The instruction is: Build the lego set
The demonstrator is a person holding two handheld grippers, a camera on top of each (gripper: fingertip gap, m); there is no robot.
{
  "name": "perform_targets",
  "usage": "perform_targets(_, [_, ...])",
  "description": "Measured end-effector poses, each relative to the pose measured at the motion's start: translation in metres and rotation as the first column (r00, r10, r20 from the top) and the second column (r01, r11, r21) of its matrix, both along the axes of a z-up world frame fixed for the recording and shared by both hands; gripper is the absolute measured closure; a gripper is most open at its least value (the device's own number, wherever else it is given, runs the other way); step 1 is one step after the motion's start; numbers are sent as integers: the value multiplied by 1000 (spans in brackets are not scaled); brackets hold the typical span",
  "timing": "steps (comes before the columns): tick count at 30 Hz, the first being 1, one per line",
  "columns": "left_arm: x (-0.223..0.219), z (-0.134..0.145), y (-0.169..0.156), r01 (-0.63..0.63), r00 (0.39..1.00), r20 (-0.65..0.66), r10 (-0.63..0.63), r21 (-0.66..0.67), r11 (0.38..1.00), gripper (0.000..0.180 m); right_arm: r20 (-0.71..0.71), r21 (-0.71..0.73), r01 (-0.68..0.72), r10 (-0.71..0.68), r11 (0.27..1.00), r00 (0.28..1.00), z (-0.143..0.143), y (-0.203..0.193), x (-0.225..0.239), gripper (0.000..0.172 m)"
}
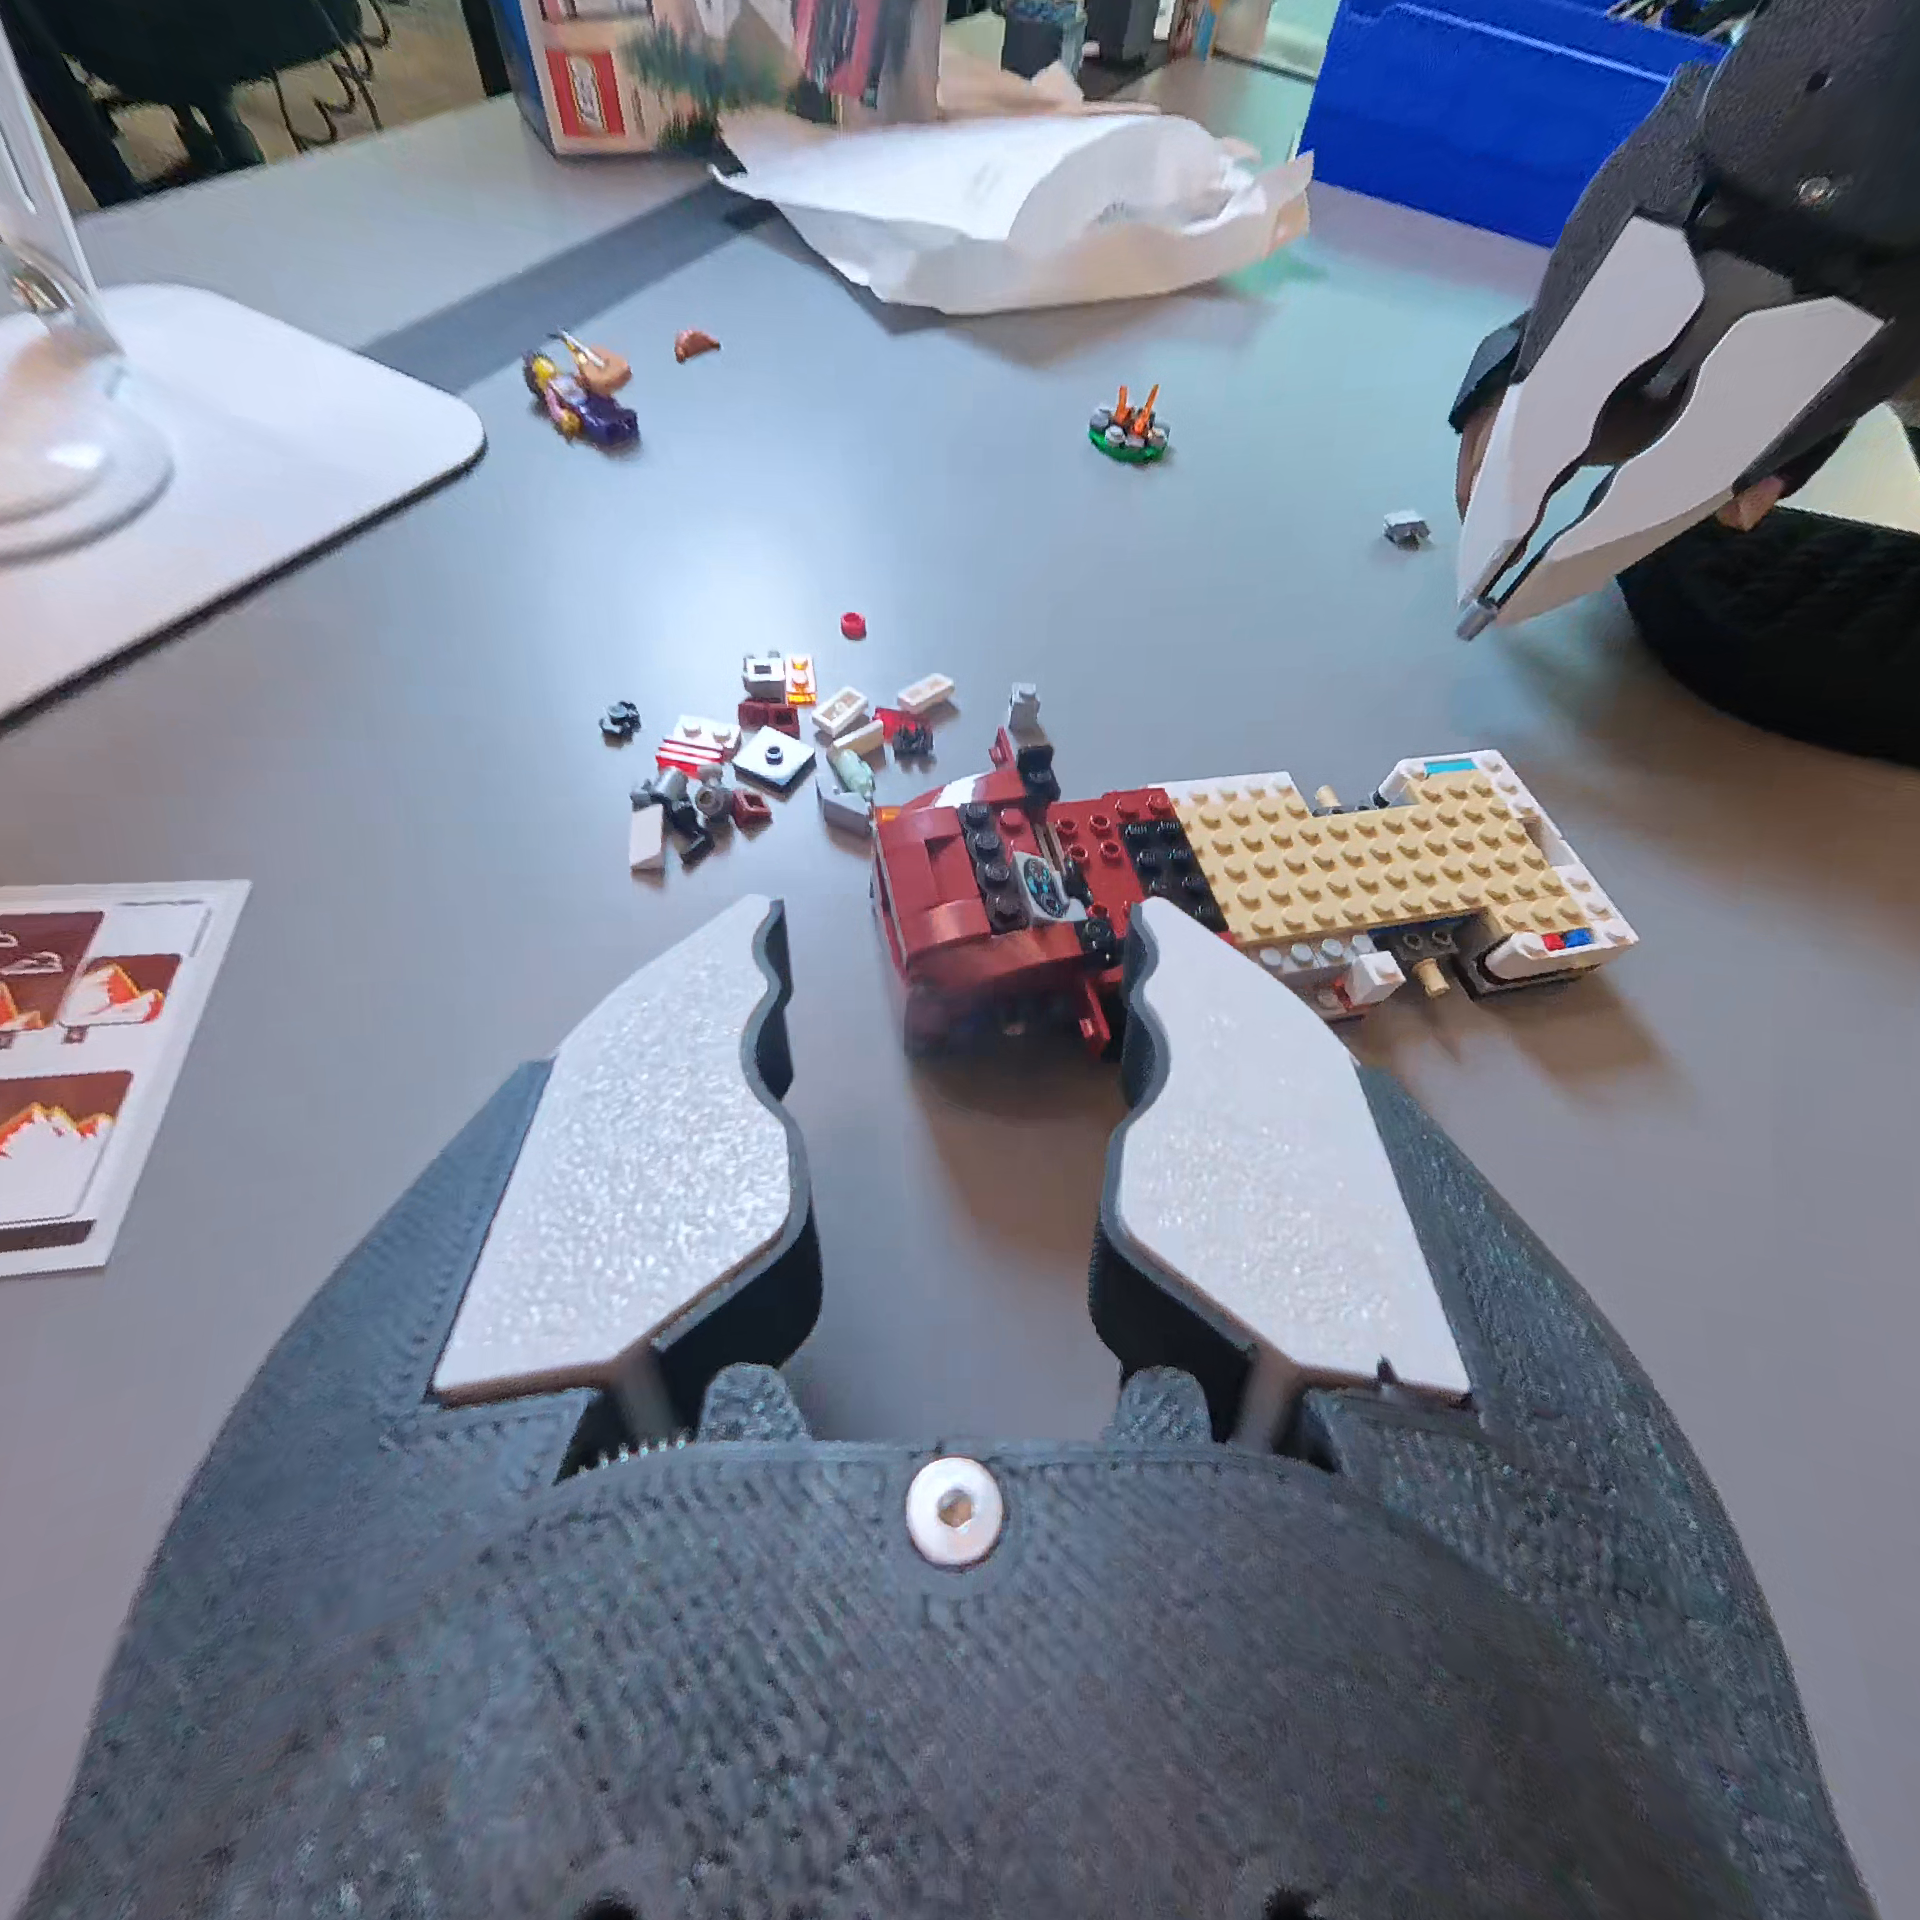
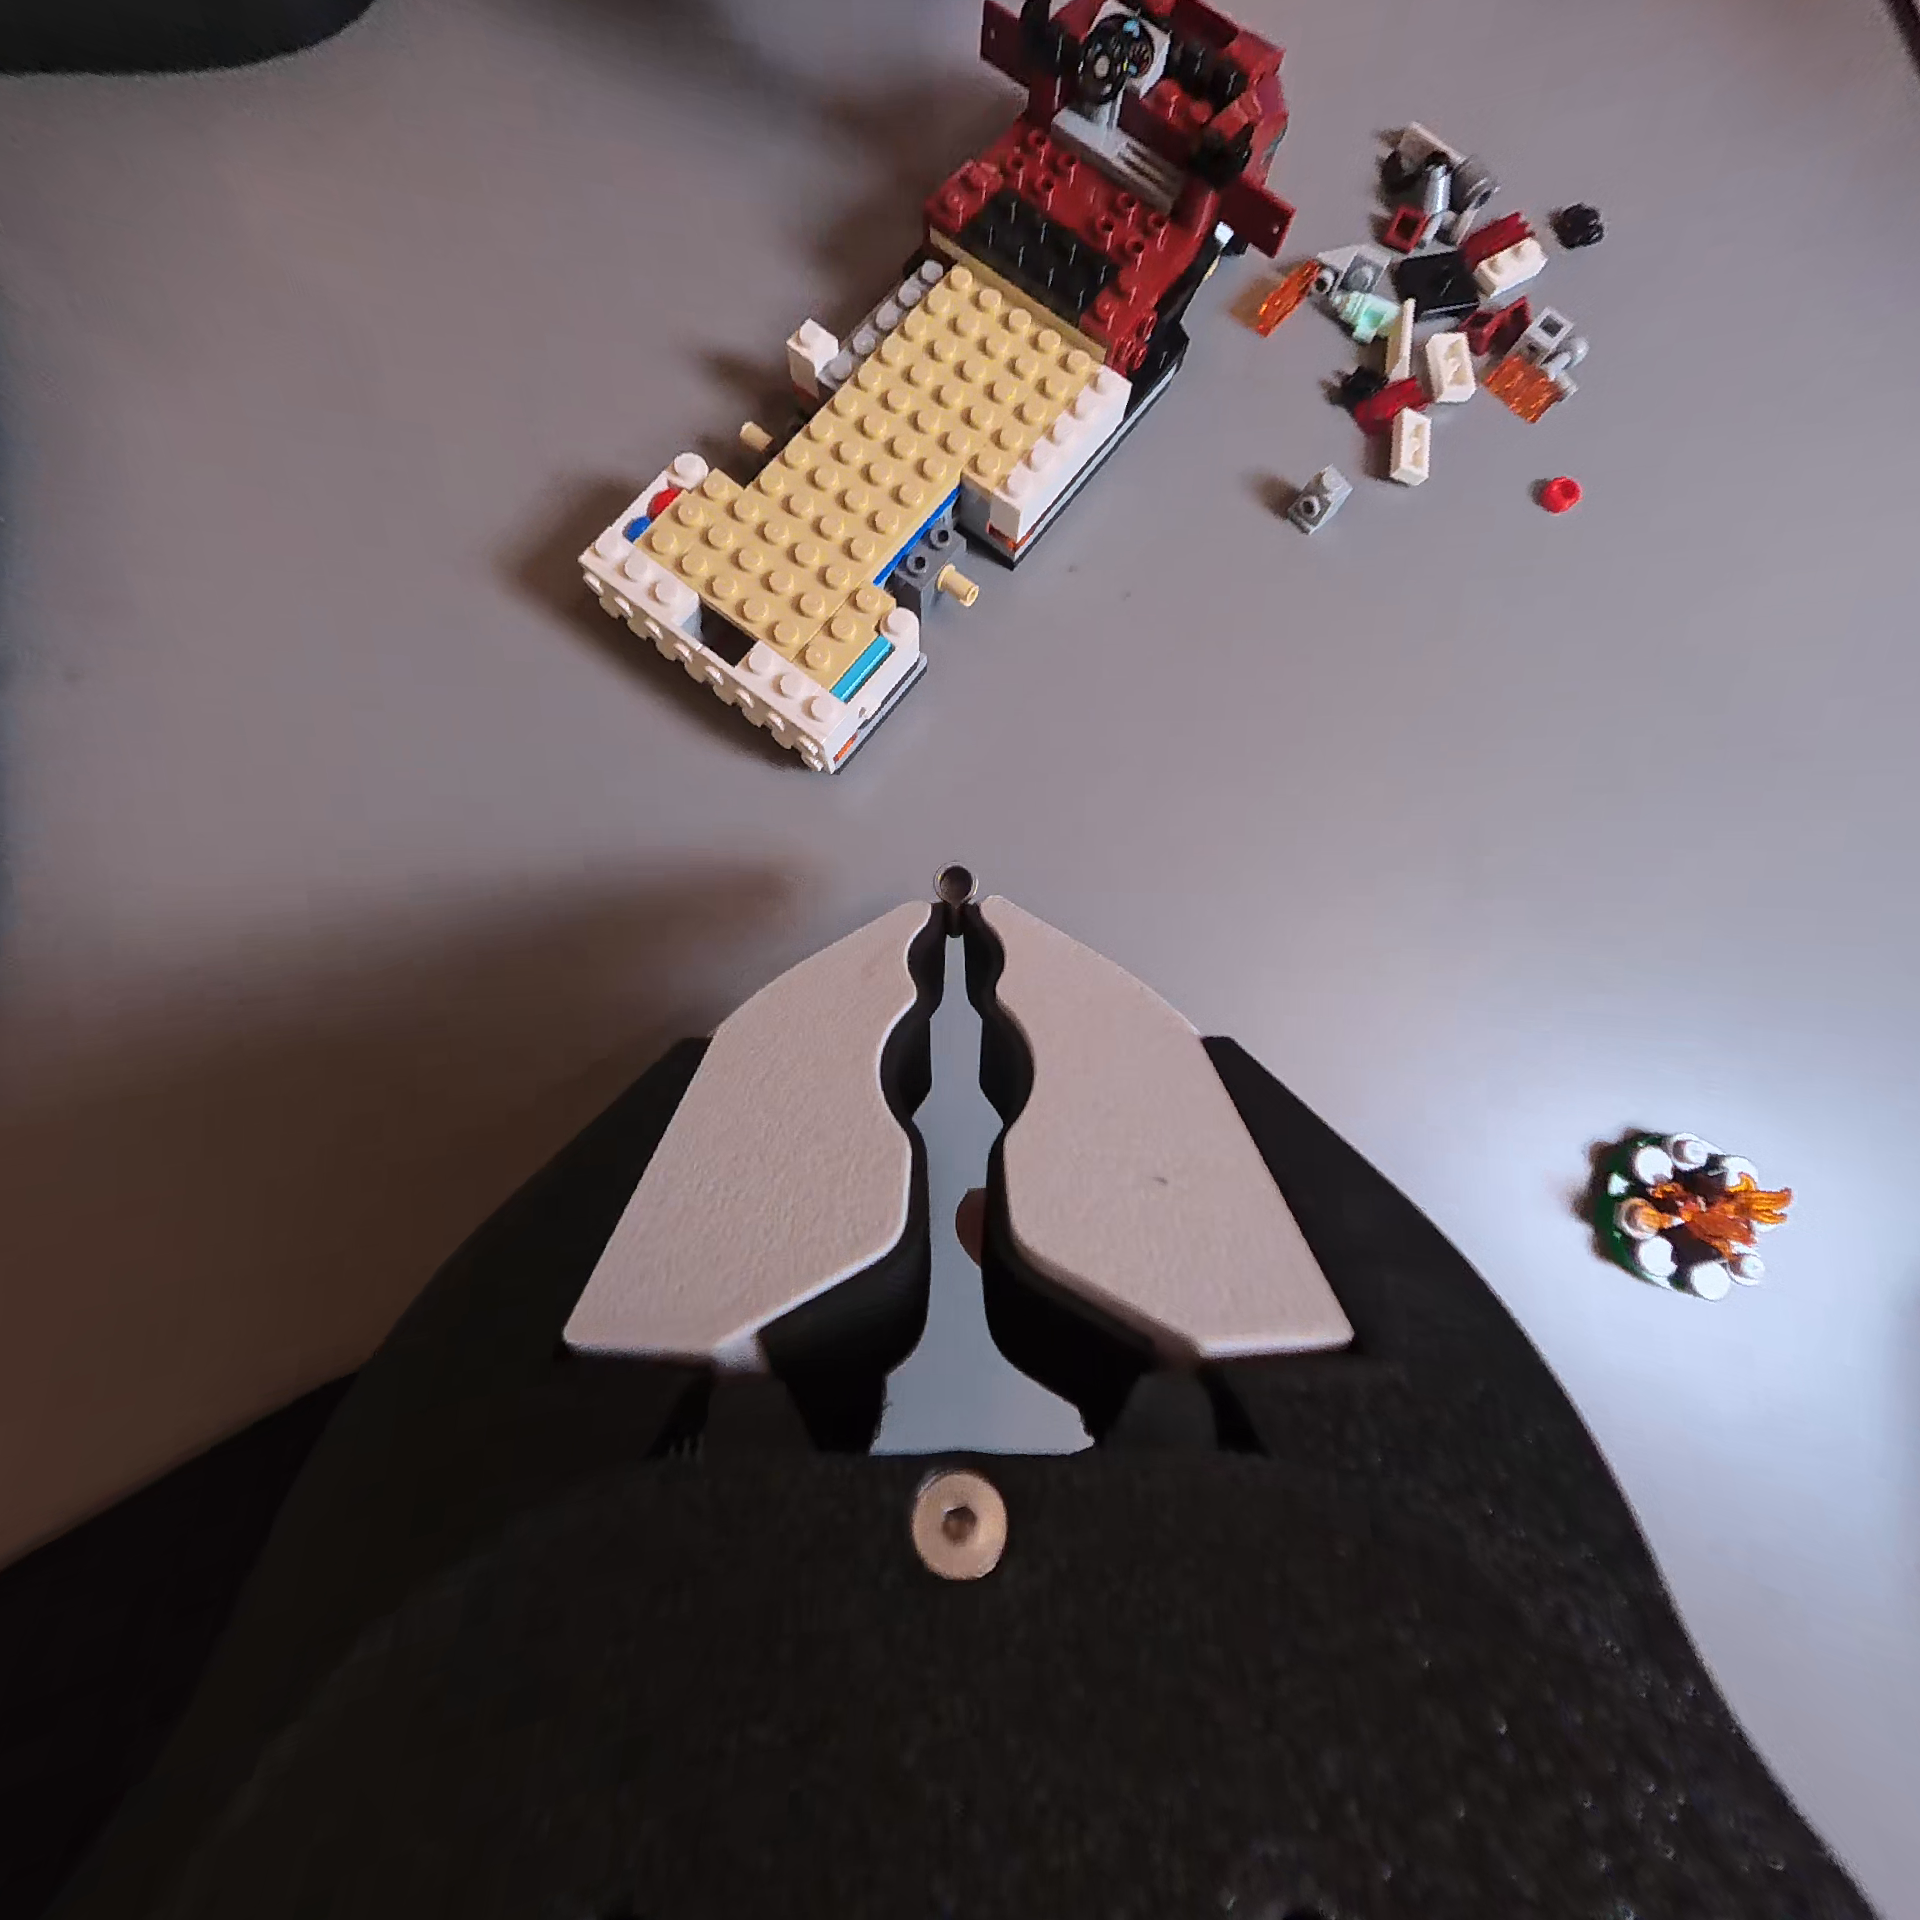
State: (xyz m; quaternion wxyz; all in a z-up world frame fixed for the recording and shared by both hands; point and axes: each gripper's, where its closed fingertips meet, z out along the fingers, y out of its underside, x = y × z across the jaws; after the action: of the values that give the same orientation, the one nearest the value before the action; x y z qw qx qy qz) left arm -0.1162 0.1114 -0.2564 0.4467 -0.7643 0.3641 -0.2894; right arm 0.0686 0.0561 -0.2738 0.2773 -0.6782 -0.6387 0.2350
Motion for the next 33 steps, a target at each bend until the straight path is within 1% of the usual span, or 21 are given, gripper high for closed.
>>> perform_targets(3, [5, -10, -7, 44, 999, -26, -46, -66, 997, 118, -28, 2, 7, -7, 1000, 1000, 2, 2, -3, 169])
perform_targets(5, [9, -17, -12, 68, 995, -60, -74, -87, 994, 122, -39, 4, 11, -11, 1000, 999, 1, 3, -6, 169])
perform_targets(9, [7, -24, -13, 61, 988, -139, -68, -53, 997, 137, -65, 10, 13, -13, 1000, 998, 3, 5, -11, 169])
perform_targets(12, [6, -25, -16, 59, 985, -158, -68, -57, 997, 137, -87, 16, 34, -33, 999, 996, 7, 9, -15, 168])
perform_targets(15, [4, -26, -25, 87, 972, -212, -97, -53, 995, 136, -109, 25, 70, -67, 997, 992, 13, 14, -18, 168])
perform_targets(18, [3, -26, -39, 146, 953, -257, -160, -69, 987, 135, -121, 32, 114, -109, 993, 987, 18, 18, -20, 168])
perform_targets(22, [4, -25, -71, 303, 909, -259, -328, -132, 944, 138, -122, 43, 160, -154, 986, 981, 22, 23, -24, 168])
perform_targets(23, [1, -24, -72, 312, 904, -269, -334, -122, 942, 138, -126, 41, 166, -160, 985, 979, 23, 24, -26, 168])
perform_targets(25, [-4, -22, -66, 291, 911, -276, -307, -99, 952, 135, -141, 39, 162, -155, 986, 978, 27, 24, -33, 168])
perform_targets(28, [0, -14, -62, 286, 934, -198, -296, -82, 955, 127, -157, 42, 136, -128, 990, 979, 32, 21, -48, 168])
perform_targets(31, [10, -18, -62, 303, 928, -219, -301, -25, 953, 112, -153, 46, 90, -82, 995, 985, 34, 17, -68, 168])
perform_targets(33, [17, -18, -59, 308, 929, -226, -295, 27, 951, 108, -144, 44, 59, -52, 997, 988, 34, 15, -83, 168])
